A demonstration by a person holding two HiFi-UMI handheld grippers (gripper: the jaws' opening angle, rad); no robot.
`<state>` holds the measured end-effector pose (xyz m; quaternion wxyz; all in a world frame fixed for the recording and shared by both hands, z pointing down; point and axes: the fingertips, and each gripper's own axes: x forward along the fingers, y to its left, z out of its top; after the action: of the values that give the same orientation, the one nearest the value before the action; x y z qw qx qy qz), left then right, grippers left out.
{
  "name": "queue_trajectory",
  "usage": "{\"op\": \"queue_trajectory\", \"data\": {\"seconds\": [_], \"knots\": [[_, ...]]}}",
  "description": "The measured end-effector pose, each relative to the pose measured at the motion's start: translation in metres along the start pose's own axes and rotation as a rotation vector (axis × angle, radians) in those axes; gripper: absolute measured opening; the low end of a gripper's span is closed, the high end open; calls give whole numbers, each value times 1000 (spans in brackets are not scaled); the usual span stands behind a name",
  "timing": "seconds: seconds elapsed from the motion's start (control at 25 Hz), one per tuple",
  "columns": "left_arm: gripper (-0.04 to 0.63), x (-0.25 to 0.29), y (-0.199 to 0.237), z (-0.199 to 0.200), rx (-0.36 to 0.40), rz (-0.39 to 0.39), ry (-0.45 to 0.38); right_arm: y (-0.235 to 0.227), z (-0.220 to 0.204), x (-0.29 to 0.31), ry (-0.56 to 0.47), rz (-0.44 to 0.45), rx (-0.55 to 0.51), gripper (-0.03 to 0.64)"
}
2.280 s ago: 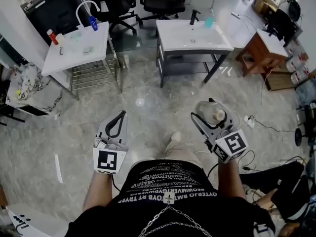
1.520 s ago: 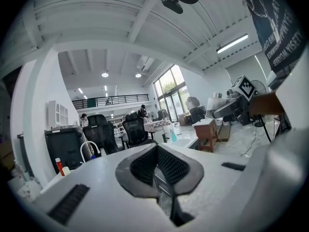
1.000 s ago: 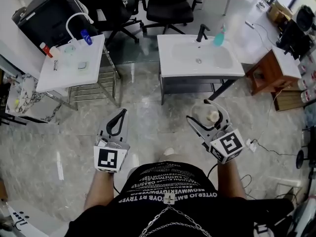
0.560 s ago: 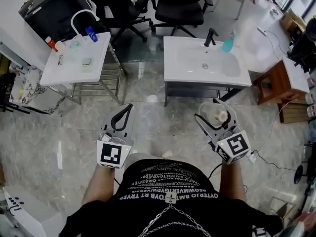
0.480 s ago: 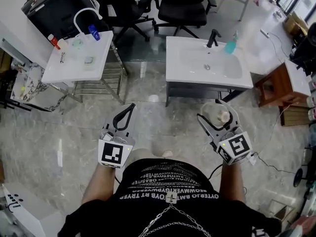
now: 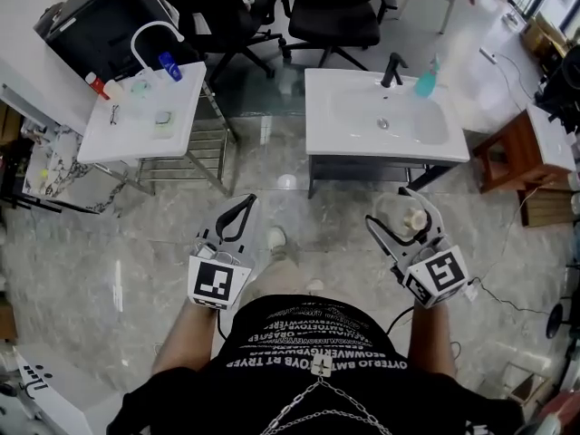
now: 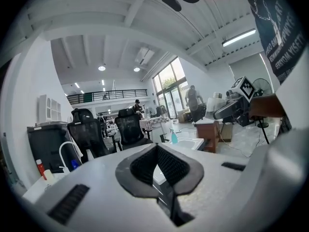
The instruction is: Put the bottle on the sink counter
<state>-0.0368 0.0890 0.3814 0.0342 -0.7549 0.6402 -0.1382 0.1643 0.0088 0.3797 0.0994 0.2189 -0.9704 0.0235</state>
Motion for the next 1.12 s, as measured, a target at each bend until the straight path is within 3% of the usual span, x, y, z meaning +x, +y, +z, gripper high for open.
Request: {"op": "queue_trajectory", "data": {"seconds": [0.24, 0.64, 1.12], "knots": [[6, 30, 13, 1, 1, -35, -17, -19, 2, 22, 18, -30, -12, 336], [6, 80, 100, -17, -43, 6, 21, -55, 24, 110, 20, -36, 11, 336], [6, 152, 182, -13, -11, -55, -34, -86, 56, 200, 7, -50, 35, 336]]}}
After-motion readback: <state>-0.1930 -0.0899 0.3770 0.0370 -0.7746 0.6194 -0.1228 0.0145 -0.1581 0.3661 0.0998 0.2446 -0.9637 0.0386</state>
